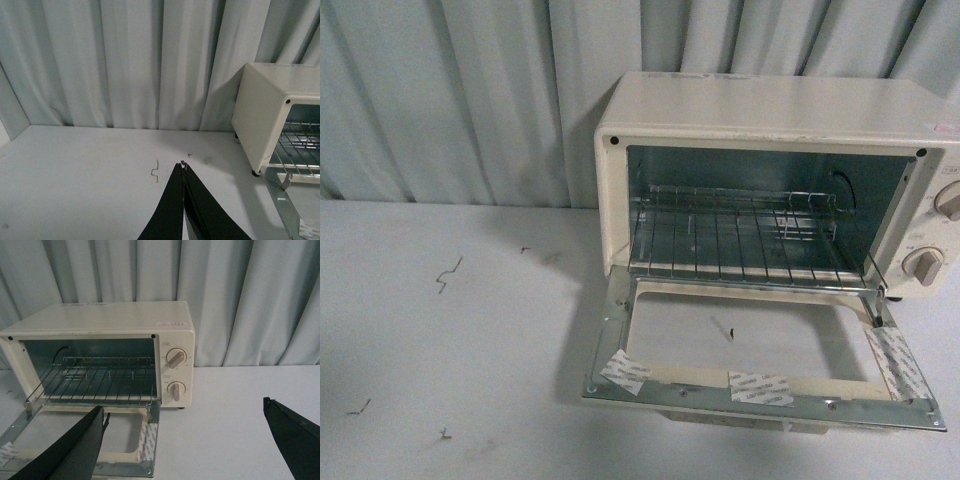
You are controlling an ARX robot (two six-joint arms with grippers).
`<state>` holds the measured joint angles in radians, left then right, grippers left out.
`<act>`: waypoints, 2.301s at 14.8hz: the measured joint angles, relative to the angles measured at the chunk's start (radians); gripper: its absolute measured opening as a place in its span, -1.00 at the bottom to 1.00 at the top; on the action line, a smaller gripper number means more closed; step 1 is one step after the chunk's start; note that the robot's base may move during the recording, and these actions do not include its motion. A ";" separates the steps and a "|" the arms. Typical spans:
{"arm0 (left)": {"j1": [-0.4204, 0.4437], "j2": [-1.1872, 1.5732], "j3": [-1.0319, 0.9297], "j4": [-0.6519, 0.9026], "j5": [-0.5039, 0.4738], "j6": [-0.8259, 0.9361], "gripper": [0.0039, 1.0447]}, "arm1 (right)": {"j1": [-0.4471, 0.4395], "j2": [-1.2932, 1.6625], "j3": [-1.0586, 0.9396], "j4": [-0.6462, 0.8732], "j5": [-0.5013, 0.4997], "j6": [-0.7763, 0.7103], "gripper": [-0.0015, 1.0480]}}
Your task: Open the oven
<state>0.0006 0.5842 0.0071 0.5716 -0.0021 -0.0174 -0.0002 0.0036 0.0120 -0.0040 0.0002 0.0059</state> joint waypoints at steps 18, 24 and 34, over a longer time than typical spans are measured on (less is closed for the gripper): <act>0.000 -0.423 0.000 -0.420 0.000 0.000 -0.97 | 0.000 0.000 0.000 0.000 0.000 0.000 0.87; 0.000 -0.576 0.000 -0.571 0.002 0.000 -0.97 | 0.000 0.000 0.000 0.000 0.000 0.000 0.87; 0.000 -0.576 0.000 -0.575 0.002 0.000 0.87 | 0.000 0.000 0.000 0.001 0.000 0.000 0.87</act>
<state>0.0006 0.0082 0.0071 -0.0032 -0.0006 -0.0174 -0.0002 0.0036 0.0120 -0.0032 0.0002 0.0059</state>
